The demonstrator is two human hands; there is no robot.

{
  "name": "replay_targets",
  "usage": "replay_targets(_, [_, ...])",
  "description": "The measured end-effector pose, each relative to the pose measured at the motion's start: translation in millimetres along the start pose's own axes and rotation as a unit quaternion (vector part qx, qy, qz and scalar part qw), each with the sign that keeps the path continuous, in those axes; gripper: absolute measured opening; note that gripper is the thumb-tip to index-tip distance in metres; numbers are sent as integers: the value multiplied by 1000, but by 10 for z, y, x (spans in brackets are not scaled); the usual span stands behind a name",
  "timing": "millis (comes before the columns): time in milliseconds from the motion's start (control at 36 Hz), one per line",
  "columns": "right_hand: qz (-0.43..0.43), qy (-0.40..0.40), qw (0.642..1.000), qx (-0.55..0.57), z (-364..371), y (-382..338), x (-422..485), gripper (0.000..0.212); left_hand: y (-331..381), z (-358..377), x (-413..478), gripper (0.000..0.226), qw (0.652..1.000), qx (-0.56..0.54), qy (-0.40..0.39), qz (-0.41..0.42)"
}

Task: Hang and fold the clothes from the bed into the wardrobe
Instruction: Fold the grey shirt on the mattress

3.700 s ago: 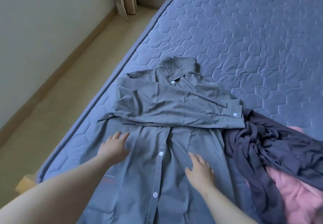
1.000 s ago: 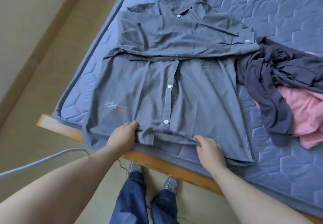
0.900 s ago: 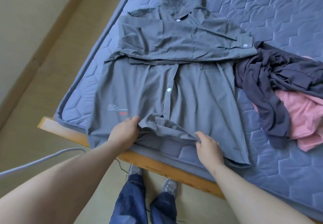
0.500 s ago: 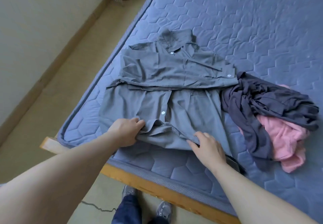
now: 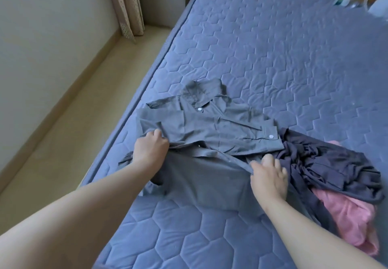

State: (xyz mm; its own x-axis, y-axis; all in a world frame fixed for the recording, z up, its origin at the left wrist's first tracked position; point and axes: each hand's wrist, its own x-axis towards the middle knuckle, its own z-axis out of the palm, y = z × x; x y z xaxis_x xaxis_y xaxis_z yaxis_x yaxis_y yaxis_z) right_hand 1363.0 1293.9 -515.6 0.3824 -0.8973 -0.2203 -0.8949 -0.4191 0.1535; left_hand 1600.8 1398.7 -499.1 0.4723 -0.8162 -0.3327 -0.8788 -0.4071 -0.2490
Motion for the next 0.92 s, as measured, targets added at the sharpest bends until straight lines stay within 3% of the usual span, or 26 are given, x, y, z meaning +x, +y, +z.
replay_targets(139, [96, -51, 991, 72, -59, -101, 420, 26, -65, -169, 442, 25, 997, -53, -30, -50])
replay_targets(222, [150, -43, 974, 164, -78, -91, 663, 29, -130, -211, 723, 20, 979, -168, -50, -104])
replay_targets(250, [170, -36, 963, 205, -99, -84, 746, 29, -136, -230, 826, 20, 959, -245, -62, -130])
replay_targets(278, [189, -27, 950, 248, -120, -78, 837, 30, -128, -253, 939, 22, 925, -338, -73, -157])
replay_targets(306, [209, -24, 934, 288, -142, -74, 929, 31, -110, -287, 1055, 22, 869, -447, -81, -194])
replay_targets(361, [242, -16, 903, 355, -189, -72, 1127, 34, -55, -404, 1245, 20, 703, -646, -78, -286])
replay_targets(389, [251, -10, 892, 375, -227, -78, 1228, 35, -50, -447, 1346, 24, 645, -698, -66, -306])
replay_targets(417, [255, -4, 885, 388, -276, -89, 1333, 35, -45, -496, 1439, 29, 623, -719, -53, -303])
replay_targets(639, [169, 85, 862, 471, -806, -268, 2250, 38, -183, -830, 2104, 37, 659, -713, 144, -191])
replay_targets(667, [142, 69, 856, 492, -828, -302, 2339, 43, -203, -821, 2157, 33, 681, -693, 152, -180])
replay_targets(722, [77, 17, 850, 521, -789, -367, 2426, 60, -225, -746, 2187, 49, 751, -629, 134, -147])
replay_targets(806, [19, -22, 878, 477, -595, -418, 2359, 76, -186, -444, 2144, 87, 806, -577, 80, -108])
replay_targets(917, [37, -19, 920, 391, -85, -452, 2063, 69, -90, 59, 1887, 85, 865, -484, -4, -129])
